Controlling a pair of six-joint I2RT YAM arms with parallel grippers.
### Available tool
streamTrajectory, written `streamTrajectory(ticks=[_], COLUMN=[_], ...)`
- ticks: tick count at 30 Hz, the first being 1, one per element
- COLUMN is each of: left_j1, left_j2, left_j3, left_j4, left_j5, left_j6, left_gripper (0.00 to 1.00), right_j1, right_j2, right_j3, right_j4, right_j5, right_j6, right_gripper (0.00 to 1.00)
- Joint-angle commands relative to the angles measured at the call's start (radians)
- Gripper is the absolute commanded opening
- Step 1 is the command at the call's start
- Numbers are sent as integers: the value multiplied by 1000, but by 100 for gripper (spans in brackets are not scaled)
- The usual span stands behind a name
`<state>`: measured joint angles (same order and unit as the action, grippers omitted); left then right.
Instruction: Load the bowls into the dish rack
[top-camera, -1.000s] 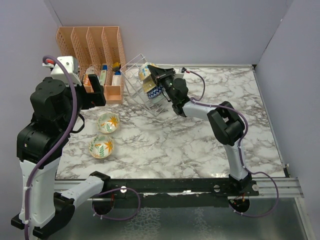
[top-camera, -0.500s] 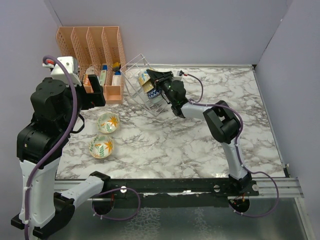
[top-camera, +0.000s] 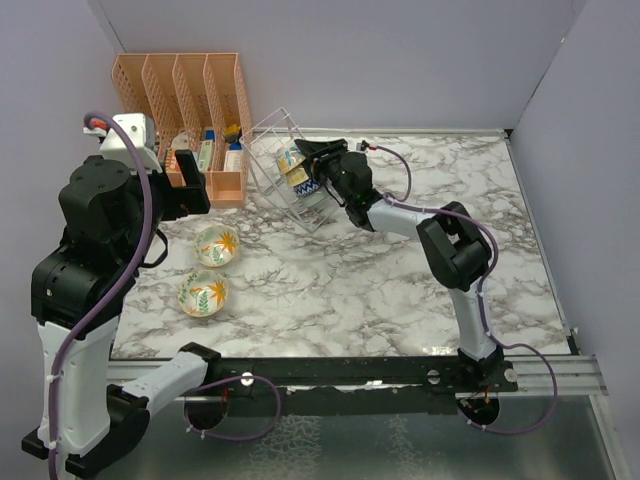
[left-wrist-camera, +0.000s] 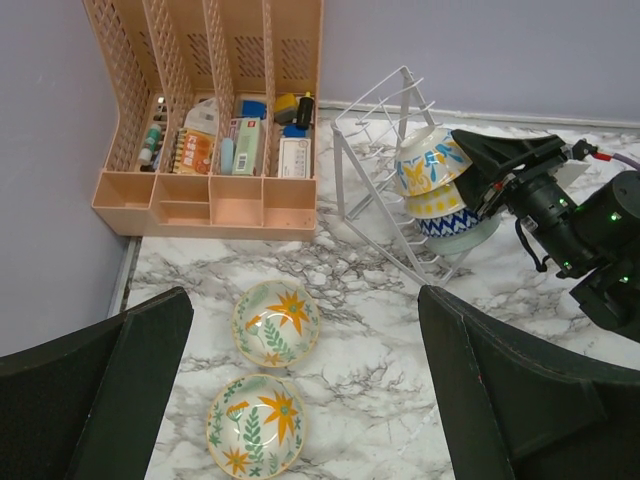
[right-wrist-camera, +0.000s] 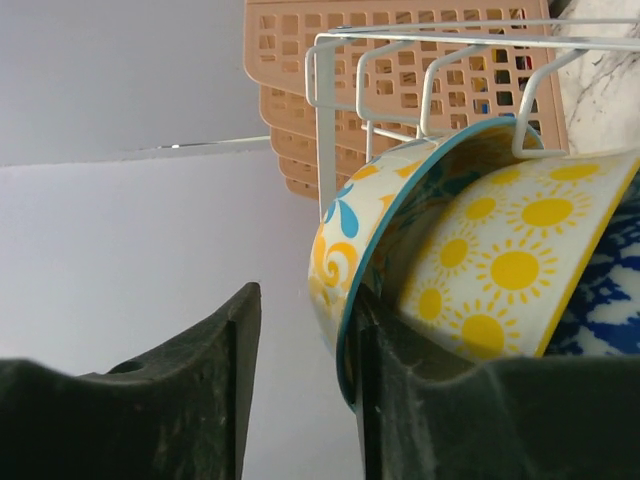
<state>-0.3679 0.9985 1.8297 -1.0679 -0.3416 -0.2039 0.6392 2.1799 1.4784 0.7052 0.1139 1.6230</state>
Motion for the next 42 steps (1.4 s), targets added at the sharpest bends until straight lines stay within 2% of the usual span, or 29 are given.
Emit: streamTrajectory(ticks=[1, 6, 17, 23, 28, 34, 38, 42], left_j1=[-3, -3, -3, -3, -3, -3, -3, -3], left_j2=[-8, -3, -2, -1, 3, 9, 19, 34], left_j3=[39, 49, 45, 40, 50, 74, 120, 176], left_j4=[0, 2, 7, 8, 9, 10, 2, 7], left_j5=[-7, 2, 10, 13, 13, 2, -39, -58], left_j6=[-3, -7, -13, -21, -24, -31, -37, -33], left_gripper=[99, 99, 99, 99, 99, 99, 99, 99], right_j1=[-6, -13, -17, -17, -3, 72, 191, 300], right_j2=[-84, -117, -213, -290, -349, -397, -404, -288], right_j3=[9, 3, -45, -109, -53, 20, 59, 232], right_j4=[-129, -187, -381, -432, -562, -717, -753, -887], right_j5=[-7, 3, 14, -17, -77, -124, -96, -138], right_j6=[16, 10, 43, 13, -178, -404, -527, -669], right_gripper=[41, 45, 46, 46, 47, 48, 49, 53])
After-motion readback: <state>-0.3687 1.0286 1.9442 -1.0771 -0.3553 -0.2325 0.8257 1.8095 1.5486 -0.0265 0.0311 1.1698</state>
